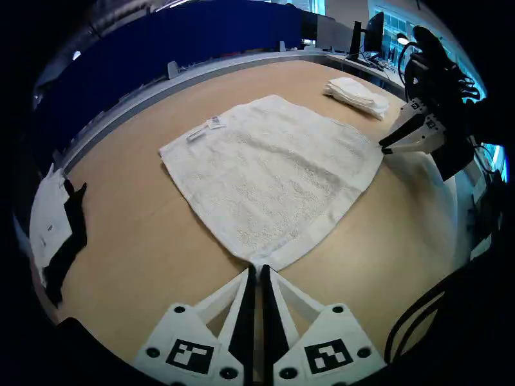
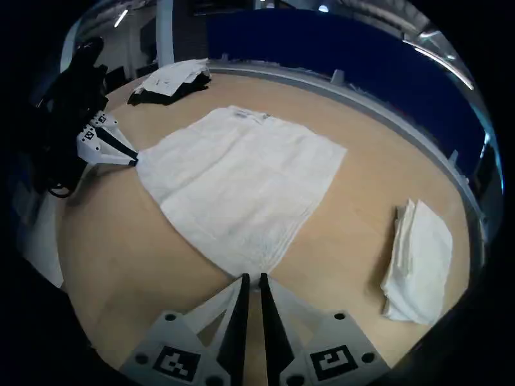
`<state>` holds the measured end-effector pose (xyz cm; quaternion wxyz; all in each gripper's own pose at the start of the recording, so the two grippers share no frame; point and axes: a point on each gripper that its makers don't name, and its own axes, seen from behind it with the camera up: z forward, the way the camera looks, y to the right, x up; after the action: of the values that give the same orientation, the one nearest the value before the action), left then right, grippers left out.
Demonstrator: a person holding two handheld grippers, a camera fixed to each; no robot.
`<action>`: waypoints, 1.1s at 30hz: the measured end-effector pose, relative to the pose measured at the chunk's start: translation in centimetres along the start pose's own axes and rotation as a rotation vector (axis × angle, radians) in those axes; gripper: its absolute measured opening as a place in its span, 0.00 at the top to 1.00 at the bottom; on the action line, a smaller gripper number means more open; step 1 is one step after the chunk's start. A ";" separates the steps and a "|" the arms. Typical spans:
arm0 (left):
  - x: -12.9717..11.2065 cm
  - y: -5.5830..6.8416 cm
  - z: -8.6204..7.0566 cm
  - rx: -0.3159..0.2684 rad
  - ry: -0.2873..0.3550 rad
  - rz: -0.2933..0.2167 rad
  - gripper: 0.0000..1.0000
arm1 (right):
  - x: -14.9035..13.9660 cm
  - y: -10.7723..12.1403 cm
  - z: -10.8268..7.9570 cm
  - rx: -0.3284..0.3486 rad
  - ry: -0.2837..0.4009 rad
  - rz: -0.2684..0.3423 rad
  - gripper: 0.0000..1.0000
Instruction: Fold towel
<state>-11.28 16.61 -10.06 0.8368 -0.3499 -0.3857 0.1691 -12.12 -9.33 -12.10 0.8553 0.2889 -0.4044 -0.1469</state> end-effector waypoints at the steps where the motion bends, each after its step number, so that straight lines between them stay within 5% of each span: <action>1: 0.0 0.0 -0.1 0.000 0.000 0.000 0.93 | 0.1 0.0 0.0 0.000 0.001 0.000 0.88; 15: 1.0 -0.5 -1.3 0.010 0.016 -0.025 0.94 | 2.1 0.2 -1.4 0.001 0.045 -0.005 0.88; 33: 4.2 -0.6 -5.7 0.023 0.063 -0.095 0.94 | 6.6 -0.4 -6.5 -0.005 0.124 -0.002 0.88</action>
<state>-4.27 15.95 -10.06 0.8596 -0.3270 -0.3732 0.1224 -2.92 -10.42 -11.60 0.8792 0.2956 -0.3501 -0.1306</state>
